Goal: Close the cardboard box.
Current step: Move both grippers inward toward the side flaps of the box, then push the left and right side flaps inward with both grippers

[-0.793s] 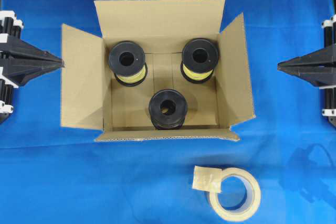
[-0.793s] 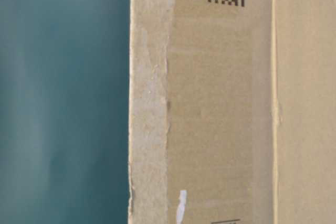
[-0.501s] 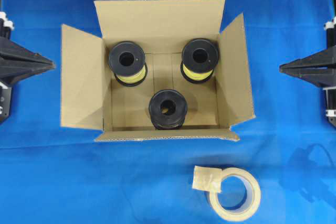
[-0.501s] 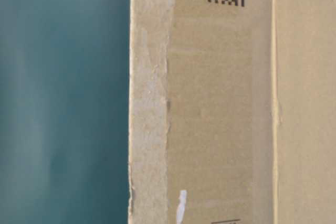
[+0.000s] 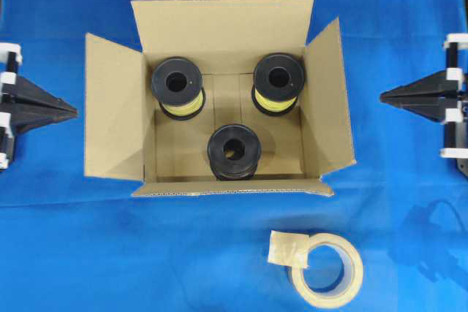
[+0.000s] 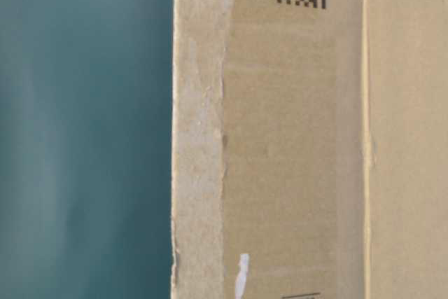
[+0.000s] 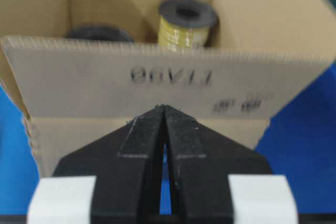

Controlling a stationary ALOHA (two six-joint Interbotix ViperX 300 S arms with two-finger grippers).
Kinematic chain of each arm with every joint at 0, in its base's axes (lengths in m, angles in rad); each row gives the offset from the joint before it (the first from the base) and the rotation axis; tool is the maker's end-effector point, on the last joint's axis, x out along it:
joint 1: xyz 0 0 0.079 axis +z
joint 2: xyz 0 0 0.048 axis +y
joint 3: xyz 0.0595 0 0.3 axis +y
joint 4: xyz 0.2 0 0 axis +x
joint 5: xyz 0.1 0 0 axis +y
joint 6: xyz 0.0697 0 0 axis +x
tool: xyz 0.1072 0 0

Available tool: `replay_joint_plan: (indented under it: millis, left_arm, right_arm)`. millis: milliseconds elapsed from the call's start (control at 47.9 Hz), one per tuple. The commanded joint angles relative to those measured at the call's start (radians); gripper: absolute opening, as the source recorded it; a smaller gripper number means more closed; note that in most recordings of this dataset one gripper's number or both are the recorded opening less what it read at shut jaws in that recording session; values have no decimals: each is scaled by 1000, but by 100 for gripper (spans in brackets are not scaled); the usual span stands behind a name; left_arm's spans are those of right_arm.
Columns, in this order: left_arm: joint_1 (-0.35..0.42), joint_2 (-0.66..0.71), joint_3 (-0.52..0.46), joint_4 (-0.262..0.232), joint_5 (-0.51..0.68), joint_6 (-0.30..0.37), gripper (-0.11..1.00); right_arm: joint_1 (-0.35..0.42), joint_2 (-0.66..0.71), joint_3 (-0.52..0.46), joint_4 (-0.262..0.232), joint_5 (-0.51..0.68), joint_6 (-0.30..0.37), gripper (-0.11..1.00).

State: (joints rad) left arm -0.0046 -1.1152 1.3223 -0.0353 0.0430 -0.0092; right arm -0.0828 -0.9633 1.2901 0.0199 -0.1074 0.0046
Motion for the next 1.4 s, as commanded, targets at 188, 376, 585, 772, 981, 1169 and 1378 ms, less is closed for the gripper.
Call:
replay_joint_plan:
  millis: [188,376,585,772,981,1169,1378]
  left_arm:
    - [2,80,57,-3,-89,-43,0]
    - [3,115,71,-3,-120,-58,0]
    - [6,161,75,-3,-190,-60,0]
    - [12,316,63,-3,-368,-60,0]
    - [15,549,-67,-3,-459,-40,0]
    - [48,675,-193,-3,-459,-32,0]
    - [66,775,-282,-3,-463,-32,0]
  right_arm:
    - [-5,184,34,37,-164,3,0]
    - [-5,270,46,63,-241,3,0]
    - [-5,285,40,63,-256,3,0]
    - [-5,347,-11,60,-267,0,0]
    - [-5,474,-110,55,-293,-8,0]
    - [-5,560,-210,55,-295,-9,0]
    - [-5,663,-293,55,-310,-9,0]
